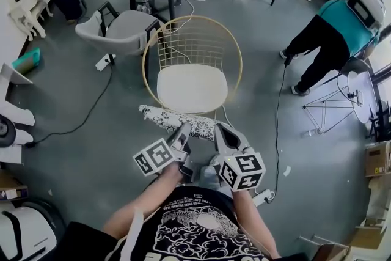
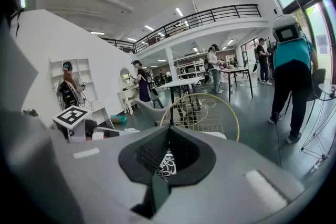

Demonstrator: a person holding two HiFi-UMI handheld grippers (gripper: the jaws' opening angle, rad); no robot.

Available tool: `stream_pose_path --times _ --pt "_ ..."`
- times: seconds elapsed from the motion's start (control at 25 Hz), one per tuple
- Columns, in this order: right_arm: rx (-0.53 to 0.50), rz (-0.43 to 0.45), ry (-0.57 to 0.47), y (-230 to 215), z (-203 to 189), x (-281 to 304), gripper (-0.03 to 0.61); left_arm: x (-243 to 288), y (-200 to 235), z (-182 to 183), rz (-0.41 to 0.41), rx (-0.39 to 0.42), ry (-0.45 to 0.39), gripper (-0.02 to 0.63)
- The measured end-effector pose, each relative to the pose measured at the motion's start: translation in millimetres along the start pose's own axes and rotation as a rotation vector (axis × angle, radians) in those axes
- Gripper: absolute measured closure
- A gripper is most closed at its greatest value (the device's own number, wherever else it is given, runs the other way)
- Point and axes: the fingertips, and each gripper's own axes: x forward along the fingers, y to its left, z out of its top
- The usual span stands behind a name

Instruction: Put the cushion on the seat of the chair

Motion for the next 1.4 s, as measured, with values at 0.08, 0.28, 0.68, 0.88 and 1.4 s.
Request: stream_pose_path --times 0.08,0.28,0.68,0.88,1.4 --pt "0.001 0.013 -0.002 -4.1 3.2 6.5 0.583 5.6 0.9 2.7 0.006 0.000 -0.007 0.588" --pt "0.008 0.059 0.004 -23.4 10.1 26.1 0.583 27.6 3.6 6.4 0.032 -0.002 -0.033 0.588" --pt "0.011 0.192 0.063 -82.6 21.5 67.8 0.583 86.9 16.4 8.5 0.143 -0.020 -0.121 0.588" --pt "0.029 0.233 0.075 -107.7 28.4 84.4 0.583 110.0 22.4 16.2 0.193 -0.005 -0.153 0.588" --pt "0.004 0.356 0.109 -142.0 32.9 105.0 0.583 163.4 5.8 32.9 0.194 0.047 -0.216 0.588"
